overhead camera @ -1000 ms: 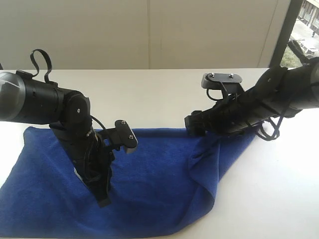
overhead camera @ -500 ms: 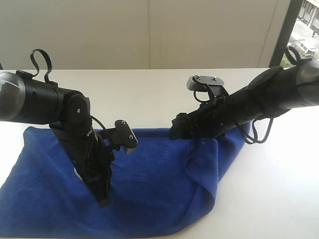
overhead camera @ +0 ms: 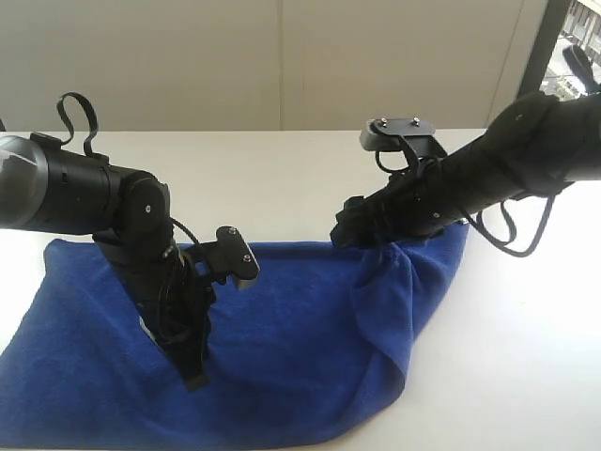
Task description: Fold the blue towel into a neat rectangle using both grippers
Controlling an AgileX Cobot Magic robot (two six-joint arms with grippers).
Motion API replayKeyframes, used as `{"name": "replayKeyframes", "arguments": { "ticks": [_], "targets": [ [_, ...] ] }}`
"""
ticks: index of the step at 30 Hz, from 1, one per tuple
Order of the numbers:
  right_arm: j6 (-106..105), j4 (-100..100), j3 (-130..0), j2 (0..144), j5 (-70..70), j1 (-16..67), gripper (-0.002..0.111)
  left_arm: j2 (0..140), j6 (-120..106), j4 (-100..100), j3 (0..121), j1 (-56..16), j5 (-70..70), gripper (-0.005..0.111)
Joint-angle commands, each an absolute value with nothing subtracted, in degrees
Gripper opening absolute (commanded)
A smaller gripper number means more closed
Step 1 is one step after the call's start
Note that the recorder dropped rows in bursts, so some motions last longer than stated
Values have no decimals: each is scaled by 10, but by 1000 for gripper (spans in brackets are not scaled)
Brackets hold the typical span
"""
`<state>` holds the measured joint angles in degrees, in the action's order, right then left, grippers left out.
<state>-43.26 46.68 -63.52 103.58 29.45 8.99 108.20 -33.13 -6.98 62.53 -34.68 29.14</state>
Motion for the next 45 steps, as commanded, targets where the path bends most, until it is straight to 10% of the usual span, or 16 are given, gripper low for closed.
{"name": "replayKeyframes", "arguments": {
  "ticks": [1, 45],
  "targets": [
    [-370, 422, -639, 1025, 313, 85, 72, 1128, -332, -75, 607, -349, 278, 0],
    [-255, 391, -582, 1064, 238, 86, 41, 1128, -332, -76, 607, -349, 274, 0]
  ]
}}
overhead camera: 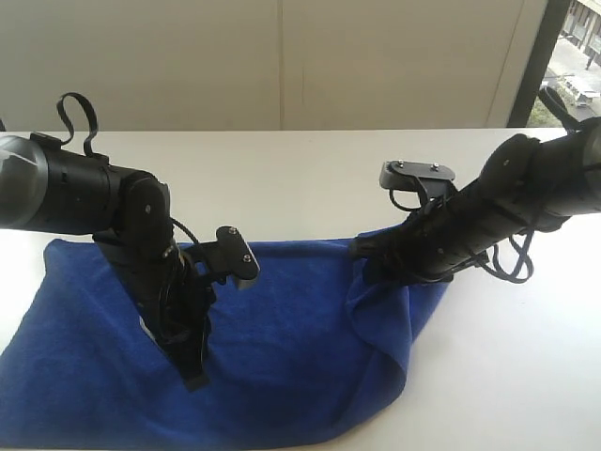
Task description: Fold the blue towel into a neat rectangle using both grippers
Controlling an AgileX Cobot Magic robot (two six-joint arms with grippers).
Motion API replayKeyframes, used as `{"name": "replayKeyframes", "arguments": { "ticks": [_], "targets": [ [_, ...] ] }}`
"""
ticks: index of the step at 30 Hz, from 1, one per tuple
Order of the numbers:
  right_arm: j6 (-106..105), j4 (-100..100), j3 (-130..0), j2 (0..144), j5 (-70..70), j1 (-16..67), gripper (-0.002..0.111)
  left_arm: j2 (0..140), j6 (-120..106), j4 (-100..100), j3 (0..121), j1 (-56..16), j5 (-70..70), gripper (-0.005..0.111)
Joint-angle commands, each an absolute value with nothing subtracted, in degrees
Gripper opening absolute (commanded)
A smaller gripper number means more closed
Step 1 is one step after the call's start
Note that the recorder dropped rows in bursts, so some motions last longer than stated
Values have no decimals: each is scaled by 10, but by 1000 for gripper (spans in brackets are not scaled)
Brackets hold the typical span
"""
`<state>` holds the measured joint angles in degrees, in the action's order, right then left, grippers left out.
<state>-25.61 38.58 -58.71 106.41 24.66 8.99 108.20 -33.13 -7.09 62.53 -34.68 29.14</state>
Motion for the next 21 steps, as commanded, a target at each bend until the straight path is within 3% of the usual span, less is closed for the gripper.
{"name": "replayKeyframes", "arguments": {
  "ticks": [1, 8, 15, 21],
  "targets": [
    [-255, 391, -582, 1065, 238, 86, 40, 1128, -332, -76, 607, -349, 274, 0],
    [-254, 392, -582, 1088, 236, 86, 37, 1128, -332, -76, 607, -349, 277, 0],
    [-254, 392, -582, 1081, 224, 86, 11, 1128, -332, -76, 607, -349, 277, 0],
    [-255, 375, -582, 1063, 224, 85, 3, 1128, -332, -76, 607, -349, 277, 0]
  ]
}}
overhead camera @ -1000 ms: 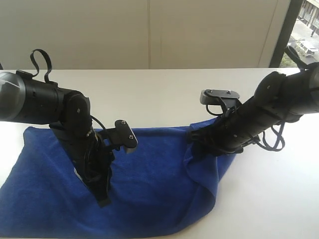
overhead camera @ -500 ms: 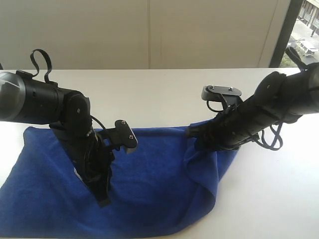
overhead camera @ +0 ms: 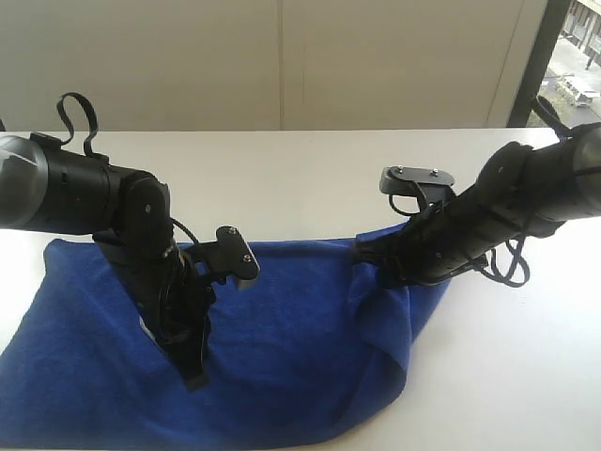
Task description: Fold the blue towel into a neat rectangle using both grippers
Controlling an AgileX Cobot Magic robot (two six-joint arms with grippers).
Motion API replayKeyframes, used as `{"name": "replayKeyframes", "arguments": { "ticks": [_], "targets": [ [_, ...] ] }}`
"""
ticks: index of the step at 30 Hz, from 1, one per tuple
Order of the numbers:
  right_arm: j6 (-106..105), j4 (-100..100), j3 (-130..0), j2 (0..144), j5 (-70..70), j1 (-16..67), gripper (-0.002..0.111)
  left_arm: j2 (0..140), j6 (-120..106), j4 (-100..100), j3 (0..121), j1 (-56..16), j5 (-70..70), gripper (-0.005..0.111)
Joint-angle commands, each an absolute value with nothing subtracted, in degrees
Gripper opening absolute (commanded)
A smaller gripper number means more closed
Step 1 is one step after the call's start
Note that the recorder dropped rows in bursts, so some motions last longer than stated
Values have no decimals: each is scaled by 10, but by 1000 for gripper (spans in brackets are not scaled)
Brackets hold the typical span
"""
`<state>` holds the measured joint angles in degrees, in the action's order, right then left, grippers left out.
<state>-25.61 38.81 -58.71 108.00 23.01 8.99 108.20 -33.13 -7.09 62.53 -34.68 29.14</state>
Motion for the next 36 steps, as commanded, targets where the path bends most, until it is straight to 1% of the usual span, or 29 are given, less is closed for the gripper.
{"name": "replayKeyframes", "arguments": {
  "ticks": [1, 5, 9, 13, 17, 24, 29, 36],
  "targets": [
    [-255, 370, -582, 1059, 226, 85, 3, 1128, -332, -76, 607, -349, 277, 0],
    [-244, 331, -582, 1039, 237, 85, 2, 1128, -332, -76, 607, -349, 277, 0],
    [-173, 243, -582, 1009, 278, 68, 0, 1128, -332, -76, 607, -349, 279, 0],
    [-47, 66, -568, 968, 358, 51, 0, 1128, -332, -76, 607, -349, 279, 0],
    [66, -64, -525, 913, 394, 49, 0, 1128, -332, -76, 607, -349, 279, 0],
    [169, -182, -442, 843, 455, 49, 0, 1128, -332, -76, 607, -349, 279, 0],
    [264, -271, -401, 838, 488, 49, 0, 1126, -332, -81, 607, -349, 280, 0],
    [291, -303, -377, 838, 531, 49, 0, 1126, -332, -85, 607, -349, 280, 0]
  ]
}}
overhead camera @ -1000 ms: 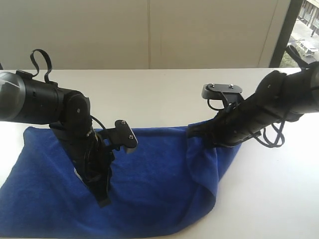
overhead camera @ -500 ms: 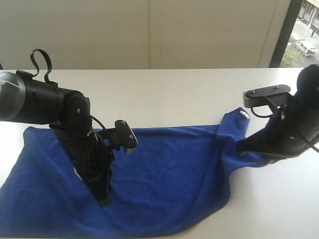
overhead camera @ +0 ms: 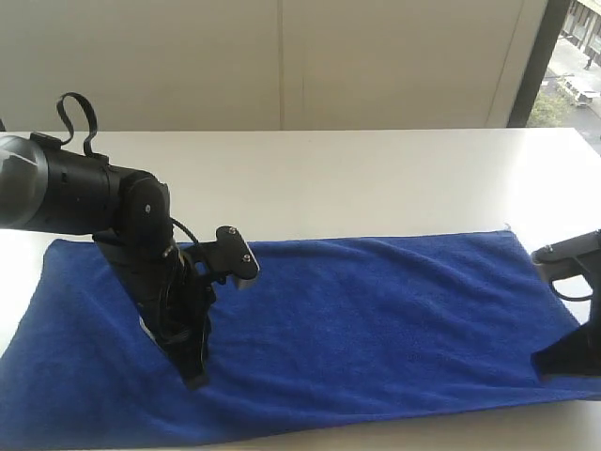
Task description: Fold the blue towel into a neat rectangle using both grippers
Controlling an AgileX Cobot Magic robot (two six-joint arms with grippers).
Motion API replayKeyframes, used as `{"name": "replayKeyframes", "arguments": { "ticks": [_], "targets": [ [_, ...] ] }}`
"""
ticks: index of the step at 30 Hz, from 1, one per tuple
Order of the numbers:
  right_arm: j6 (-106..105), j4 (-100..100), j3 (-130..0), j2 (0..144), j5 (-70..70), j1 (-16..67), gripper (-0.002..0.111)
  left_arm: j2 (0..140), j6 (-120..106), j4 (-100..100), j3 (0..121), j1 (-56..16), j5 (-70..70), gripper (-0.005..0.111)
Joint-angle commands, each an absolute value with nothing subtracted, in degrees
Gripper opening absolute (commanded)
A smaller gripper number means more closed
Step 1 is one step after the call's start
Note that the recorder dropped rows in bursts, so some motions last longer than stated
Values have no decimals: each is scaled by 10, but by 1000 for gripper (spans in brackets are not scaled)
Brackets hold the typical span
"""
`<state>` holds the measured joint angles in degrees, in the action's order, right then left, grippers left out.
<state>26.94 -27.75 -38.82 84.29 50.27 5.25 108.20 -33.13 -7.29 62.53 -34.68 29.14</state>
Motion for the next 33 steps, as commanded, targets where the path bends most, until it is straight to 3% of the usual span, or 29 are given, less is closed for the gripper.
{"name": "replayKeyframes", "arguments": {
  "ticks": [1, 3, 6, 10, 13, 19, 21, 26, 33],
  "targets": [
    [297, -307, -377, 838, 534, 49, 0, 1126, -332, -85, 607, -349, 280, 0],
    [298, -306, -377, 838, 534, 49, 4, 1126, -332, -85, 607, -349, 280, 0],
    [298, -300, -377, 838, 533, 49, 19, 1126, -332, -85, 607, -349, 280, 0],
    [298, -301, -377, 837, 534, 49, 57, 1126, -332, -85, 607, -349, 279, 0],
    [298, -301, -397, 826, 523, 51, 71, 1125, -332, -87, 607, -349, 270, 0],
    [298, -296, -418, 758, 408, 51, 61, 1095, -332, -89, 623, -349, 266, 0],
    [298, -291, -425, 747, 366, 51, 48, 1066, -330, -90, 638, -349, 272, 0],
    [255, -282, -466, 759, 308, 51, 2, 968, -318, -91, 652, -349, 280, 0],
    [-21, -104, -587, 875, 341, 10, 0, 837, -165, 0, 594, -349, 344, 0]
  ]
}}
